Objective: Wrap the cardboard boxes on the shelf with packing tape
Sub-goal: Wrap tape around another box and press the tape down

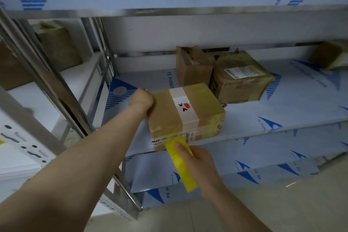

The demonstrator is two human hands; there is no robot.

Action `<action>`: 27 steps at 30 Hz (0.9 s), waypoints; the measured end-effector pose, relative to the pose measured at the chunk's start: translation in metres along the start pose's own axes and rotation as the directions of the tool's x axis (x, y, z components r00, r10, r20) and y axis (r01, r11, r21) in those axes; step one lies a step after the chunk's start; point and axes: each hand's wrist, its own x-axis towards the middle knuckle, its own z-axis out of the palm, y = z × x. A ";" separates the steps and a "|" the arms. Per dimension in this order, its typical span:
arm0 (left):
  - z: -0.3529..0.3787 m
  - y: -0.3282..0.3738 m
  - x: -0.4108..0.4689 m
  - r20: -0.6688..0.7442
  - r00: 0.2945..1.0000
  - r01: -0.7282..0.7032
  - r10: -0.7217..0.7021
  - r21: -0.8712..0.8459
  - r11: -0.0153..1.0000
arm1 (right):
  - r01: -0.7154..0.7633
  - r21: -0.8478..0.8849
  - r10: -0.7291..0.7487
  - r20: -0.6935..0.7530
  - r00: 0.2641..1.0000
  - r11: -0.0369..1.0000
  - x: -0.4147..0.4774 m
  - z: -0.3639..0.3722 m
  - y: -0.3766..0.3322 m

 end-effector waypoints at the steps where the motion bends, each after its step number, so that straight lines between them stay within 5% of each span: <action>1: -0.001 0.008 -0.001 -0.046 0.997 -0.054 0.058 0.098 0.994 | -0.015 0.016 0.015 0.008 1.000 1.000 0.000 0.001 0.001; 4: 0.010 0.033 -0.014 0.028 0.957 -0.275 0.288 0.399 0.875 | -0.038 0.012 0.038 0.003 0.999 0.999 0.004 0.006 0.007; 7: 0.028 0.034 -0.014 0.185 0.936 -0.350 0.298 0.565 0.747 | -0.038 -0.014 0.038 -0.014 0.999 0.999 0.009 0.008 0.012; 13: 0.019 0.038 0.000 0.220 0.948 -0.314 0.231 0.510 0.801 | 0.005 -0.062 -0.006 -0.014 1.000 0.998 0.015 0.008 0.009; 18: 0.011 0.030 -0.051 0.329 0.885 -0.465 0.329 0.609 0.643 | -0.011 -0.034 0.011 0.005 1.000 0.999 0.016 0.005 0.003; 21: 0.024 0.016 -0.071 0.354 0.864 -0.504 0.359 0.574 0.645 | -0.037 0.008 0.037 -0.021 0.999 0.999 0.019 0.006 0.000; 27: 0.020 0.012 -0.072 0.268 0.893 -0.448 0.360 0.583 0.677 | -0.012 -0.024 0.011 -0.020 1.000 1.000 0.018 0.007 0.002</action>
